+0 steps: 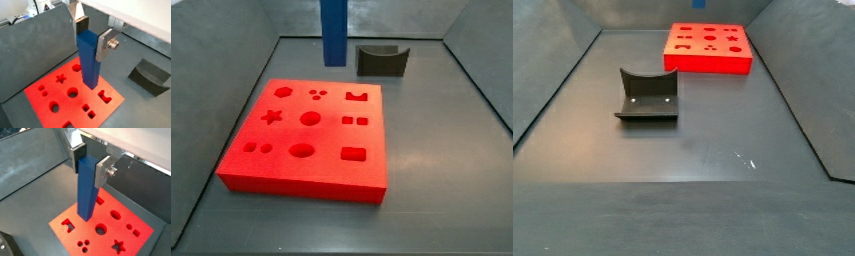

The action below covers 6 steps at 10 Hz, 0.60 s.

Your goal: Insert the rectangle object.

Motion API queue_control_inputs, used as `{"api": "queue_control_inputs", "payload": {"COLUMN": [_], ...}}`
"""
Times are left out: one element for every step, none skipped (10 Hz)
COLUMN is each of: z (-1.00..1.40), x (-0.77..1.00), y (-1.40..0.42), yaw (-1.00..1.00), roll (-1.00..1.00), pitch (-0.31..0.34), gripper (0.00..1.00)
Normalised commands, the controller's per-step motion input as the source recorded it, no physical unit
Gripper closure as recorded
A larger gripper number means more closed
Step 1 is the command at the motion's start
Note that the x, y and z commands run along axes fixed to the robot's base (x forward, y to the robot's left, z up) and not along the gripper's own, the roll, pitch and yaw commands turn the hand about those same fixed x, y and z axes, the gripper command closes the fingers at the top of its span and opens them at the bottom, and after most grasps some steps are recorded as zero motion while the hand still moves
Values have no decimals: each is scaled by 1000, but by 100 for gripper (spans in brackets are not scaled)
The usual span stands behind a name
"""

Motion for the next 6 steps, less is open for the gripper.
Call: {"api": "queue_control_inputs", "payload": {"z": [0,-363,-474,-440,-431,-417], "x": [0,-74,134,223,246,309], "y": [-57,-740,-1000,-1000,-1000,-1000], "yaw": [0,220,0,0,0,0], "roll": [-3,-64,0,0,0,0], "pitch": [0,-91,0,0,0,0], "gripper": [100,100,100,100,100,100]}}
